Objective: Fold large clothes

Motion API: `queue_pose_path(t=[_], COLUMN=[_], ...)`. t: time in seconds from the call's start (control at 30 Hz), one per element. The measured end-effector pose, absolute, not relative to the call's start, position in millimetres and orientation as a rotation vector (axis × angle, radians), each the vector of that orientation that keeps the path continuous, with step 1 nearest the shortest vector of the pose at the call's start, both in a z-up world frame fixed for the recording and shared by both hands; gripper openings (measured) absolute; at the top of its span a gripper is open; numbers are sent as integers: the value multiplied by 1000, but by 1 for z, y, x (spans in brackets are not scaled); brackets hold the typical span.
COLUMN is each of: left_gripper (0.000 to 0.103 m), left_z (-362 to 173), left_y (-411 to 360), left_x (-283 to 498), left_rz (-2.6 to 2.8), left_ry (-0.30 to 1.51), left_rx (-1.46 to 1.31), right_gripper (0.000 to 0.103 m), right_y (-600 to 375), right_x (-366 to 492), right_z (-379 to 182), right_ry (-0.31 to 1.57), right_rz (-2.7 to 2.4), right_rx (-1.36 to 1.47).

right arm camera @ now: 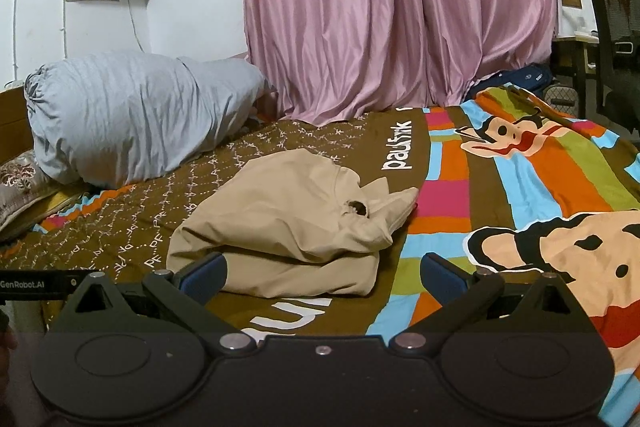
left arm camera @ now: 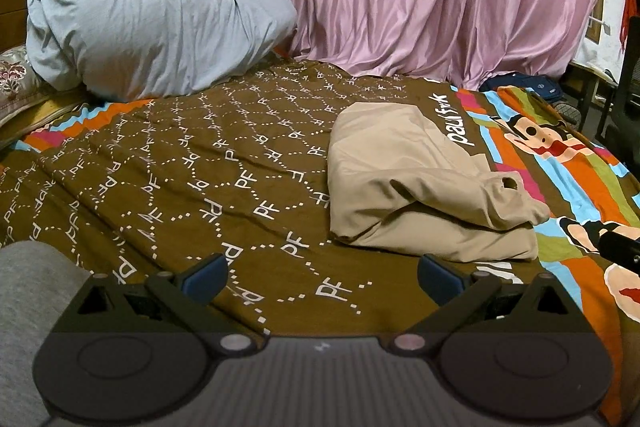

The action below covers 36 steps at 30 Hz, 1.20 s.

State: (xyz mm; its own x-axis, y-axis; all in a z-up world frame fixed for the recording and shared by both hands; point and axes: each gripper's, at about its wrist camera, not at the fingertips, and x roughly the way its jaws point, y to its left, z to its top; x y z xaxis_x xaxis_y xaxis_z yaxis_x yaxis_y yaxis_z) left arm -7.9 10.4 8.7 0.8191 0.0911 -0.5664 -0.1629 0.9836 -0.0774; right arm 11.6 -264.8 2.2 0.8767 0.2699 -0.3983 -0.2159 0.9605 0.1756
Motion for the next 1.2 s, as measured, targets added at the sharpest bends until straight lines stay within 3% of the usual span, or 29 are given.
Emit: queue_pose_path(t=[1.2], left_gripper=[102], left_z=[9], left_y=[11], left_x=[-8], left_rz=[140], left_ry=[601], left_rx=[-122], right_gripper=[102], right_y=[-268], right_x=[12], right_z=[-1], right_ry=[446], right_rz=[255], right_rx=[138])
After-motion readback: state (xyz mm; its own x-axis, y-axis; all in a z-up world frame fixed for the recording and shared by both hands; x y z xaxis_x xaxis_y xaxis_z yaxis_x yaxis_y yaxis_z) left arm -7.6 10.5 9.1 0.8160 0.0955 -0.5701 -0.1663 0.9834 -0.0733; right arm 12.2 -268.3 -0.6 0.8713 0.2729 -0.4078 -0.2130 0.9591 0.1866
